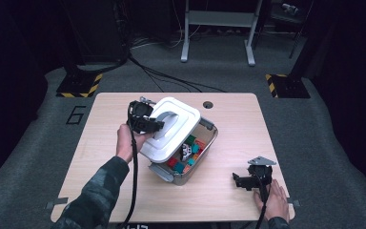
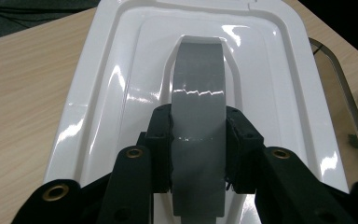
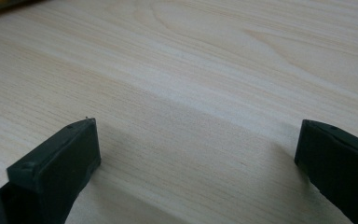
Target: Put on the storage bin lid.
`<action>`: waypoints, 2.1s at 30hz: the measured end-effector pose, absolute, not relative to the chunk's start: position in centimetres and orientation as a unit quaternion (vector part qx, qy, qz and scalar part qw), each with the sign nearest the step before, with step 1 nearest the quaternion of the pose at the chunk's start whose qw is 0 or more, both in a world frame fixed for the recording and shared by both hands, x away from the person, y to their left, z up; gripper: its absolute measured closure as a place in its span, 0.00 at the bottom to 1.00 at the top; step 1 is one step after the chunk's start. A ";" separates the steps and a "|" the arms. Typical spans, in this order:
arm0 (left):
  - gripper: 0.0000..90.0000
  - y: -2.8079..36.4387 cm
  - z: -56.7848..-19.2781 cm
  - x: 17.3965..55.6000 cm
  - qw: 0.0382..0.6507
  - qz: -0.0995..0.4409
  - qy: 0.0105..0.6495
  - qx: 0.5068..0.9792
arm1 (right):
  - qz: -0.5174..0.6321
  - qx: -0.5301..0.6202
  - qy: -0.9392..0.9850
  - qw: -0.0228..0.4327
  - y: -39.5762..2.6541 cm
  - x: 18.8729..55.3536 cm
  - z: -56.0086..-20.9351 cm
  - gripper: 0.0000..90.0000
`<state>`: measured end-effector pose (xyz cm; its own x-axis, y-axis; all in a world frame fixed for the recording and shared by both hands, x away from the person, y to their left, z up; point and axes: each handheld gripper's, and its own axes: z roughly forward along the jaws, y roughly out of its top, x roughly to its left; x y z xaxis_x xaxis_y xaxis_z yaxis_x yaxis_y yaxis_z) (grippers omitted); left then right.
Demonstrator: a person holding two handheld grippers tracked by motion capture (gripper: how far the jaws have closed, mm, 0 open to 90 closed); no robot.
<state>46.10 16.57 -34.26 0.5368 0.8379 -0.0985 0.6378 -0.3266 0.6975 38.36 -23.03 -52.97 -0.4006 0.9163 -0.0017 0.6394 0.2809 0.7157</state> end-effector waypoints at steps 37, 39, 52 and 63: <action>0.73 10.6 -36.7 43.5 0.332 0.137 0.446 0.820 | 0.325 0.503 0.772 0.214 -23.0 38.4 -53.0 0.00; 0.73 10.3 -36.9 43.3 0.331 0.137 0.443 0.822 | 0.325 0.504 0.771 0.213 -23.0 38.4 -53.0 0.00; 0.34 11.2 -35.7 43.0 0.331 0.145 0.423 0.831 | 0.325 0.504 0.771 0.213 -23.0 38.4 -53.0 0.00; 0.14 15.5 -34.3 42.1 0.347 0.154 0.427 0.821 | 0.325 0.504 0.771 0.213 -23.0 38.4 -53.0 0.00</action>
